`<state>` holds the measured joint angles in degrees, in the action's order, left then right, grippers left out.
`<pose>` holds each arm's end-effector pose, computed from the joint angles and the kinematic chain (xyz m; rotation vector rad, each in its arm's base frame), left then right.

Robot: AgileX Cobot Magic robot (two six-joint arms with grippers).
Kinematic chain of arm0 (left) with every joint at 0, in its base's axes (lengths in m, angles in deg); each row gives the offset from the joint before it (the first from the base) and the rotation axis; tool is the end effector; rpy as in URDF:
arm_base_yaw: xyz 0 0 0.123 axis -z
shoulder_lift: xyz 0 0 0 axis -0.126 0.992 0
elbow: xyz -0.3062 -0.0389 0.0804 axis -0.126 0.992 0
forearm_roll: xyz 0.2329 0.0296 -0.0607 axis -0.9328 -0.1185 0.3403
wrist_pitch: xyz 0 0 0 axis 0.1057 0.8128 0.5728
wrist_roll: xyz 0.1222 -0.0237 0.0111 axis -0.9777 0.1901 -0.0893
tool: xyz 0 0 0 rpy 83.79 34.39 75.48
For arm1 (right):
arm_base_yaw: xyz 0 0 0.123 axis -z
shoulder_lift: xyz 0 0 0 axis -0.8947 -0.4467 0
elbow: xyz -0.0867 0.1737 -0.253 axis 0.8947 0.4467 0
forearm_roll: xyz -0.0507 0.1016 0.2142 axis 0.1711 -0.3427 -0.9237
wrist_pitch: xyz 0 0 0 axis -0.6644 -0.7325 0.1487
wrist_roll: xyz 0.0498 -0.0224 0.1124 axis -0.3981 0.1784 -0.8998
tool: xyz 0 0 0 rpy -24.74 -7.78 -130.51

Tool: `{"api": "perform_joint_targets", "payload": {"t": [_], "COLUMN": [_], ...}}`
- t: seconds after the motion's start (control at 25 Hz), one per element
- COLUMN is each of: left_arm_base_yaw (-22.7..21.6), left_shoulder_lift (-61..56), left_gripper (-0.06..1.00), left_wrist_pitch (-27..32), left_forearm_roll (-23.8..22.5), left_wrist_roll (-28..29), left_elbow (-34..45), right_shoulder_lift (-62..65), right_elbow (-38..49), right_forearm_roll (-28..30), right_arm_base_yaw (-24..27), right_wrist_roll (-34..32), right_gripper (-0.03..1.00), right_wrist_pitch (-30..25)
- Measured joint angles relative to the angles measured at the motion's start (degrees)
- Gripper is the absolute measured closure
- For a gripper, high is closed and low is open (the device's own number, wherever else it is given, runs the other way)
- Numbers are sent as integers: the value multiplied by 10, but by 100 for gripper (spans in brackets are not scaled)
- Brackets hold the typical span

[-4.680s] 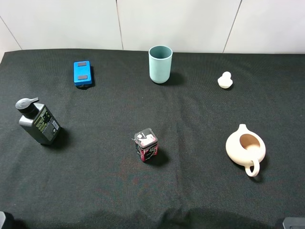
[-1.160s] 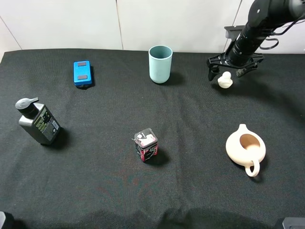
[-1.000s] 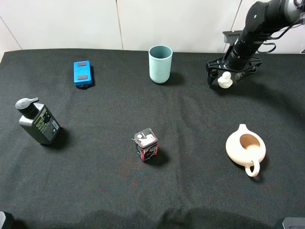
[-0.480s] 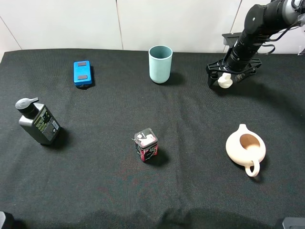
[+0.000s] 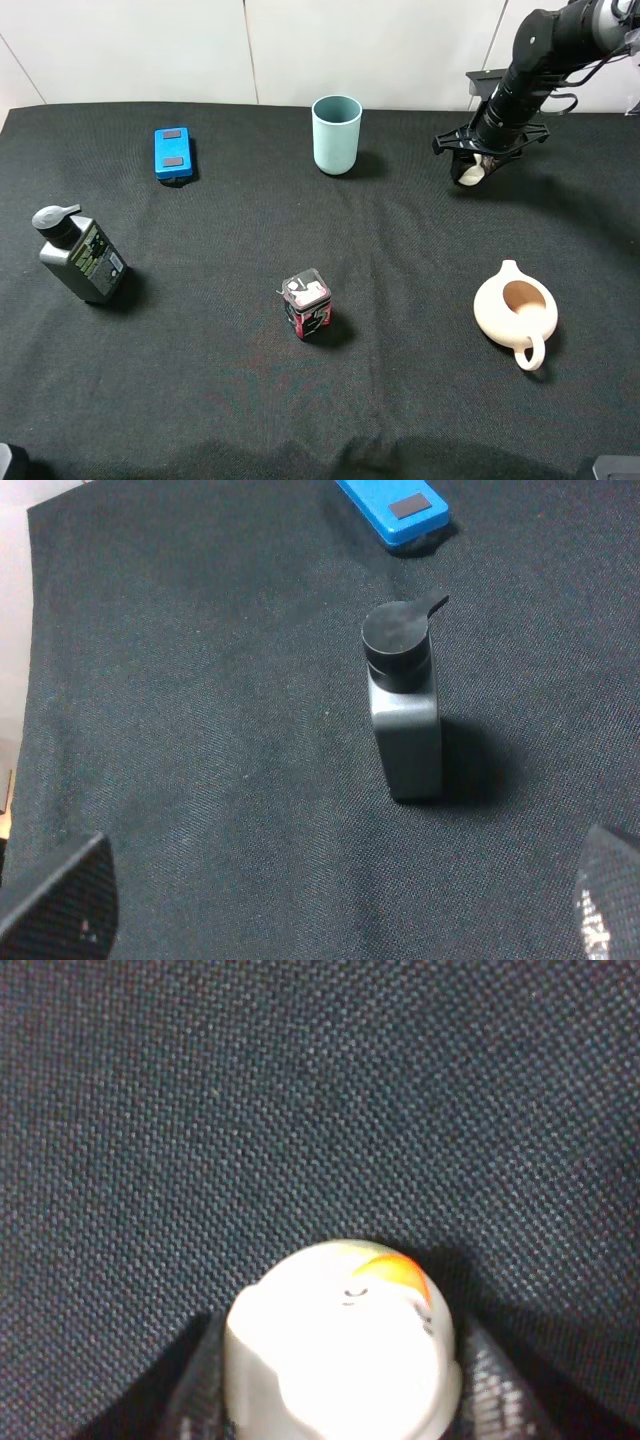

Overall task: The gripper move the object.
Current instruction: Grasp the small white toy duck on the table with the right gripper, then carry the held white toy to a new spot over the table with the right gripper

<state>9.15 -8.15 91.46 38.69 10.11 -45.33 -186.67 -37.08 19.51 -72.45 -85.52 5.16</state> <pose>-0.0173 -0.0016 0.2544 0.2171 2.0326 0.0665 0.4496 0.0758 0.1026 -0.2371 2.9125 0.0799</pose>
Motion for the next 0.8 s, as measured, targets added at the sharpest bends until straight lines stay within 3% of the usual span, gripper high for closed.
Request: {"api": "perform_joint_targets", "payload": {"t": [0.8], "left_arm_base_yaw": [0], "left_shoulder_lift": [0], "left_gripper": [-2], "left_wrist_pitch": [0], "left_forearm_roll": [0], "left_wrist_roll": [0], "left_elbow": [0], "right_shoulder_lift": [24], "right_elbow": [0], "right_forearm_roll": [11], "right_arm_base_yaw": [0], "right_wrist_roll": [0], "right_gripper": [63], "right_wrist_pitch": [-11]}}
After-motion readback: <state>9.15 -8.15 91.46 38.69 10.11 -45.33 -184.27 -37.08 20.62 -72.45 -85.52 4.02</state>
